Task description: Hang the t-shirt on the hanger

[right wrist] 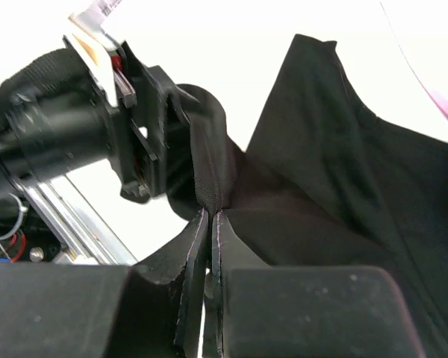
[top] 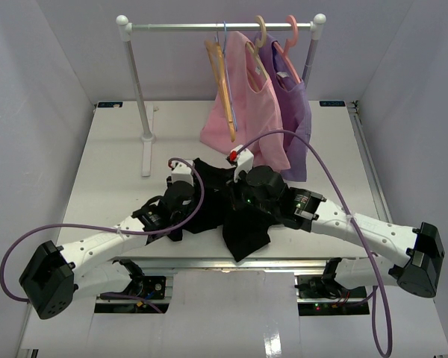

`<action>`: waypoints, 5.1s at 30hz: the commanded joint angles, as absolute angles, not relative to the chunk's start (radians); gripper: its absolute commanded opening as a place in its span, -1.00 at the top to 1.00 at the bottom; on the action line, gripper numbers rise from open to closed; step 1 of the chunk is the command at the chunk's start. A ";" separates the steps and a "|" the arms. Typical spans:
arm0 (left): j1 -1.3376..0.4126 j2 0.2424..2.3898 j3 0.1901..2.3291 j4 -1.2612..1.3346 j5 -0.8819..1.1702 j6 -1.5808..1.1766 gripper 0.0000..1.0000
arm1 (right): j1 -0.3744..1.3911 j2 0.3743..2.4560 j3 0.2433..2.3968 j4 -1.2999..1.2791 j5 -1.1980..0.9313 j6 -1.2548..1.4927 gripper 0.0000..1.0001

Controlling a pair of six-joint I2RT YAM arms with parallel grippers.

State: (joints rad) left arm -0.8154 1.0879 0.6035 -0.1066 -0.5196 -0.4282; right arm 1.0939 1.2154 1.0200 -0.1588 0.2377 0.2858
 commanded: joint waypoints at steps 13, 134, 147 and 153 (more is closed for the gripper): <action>-0.818 1.060 0.623 -0.258 -0.480 -0.549 1.00 | 0.966 1.368 0.989 -0.021 0.247 0.212 0.57; -0.827 1.119 0.485 -0.088 -0.485 -0.531 1.00 | 0.861 1.809 2.009 -0.268 0.544 -0.114 -0.28; -0.828 1.127 0.492 -0.091 -0.481 -0.528 1.00 | 0.858 1.880 2.078 -0.219 0.546 -0.181 -0.26; -0.827 1.116 0.488 -0.092 -0.482 -0.529 1.00 | 0.842 1.916 2.112 -0.217 0.548 -0.187 -0.25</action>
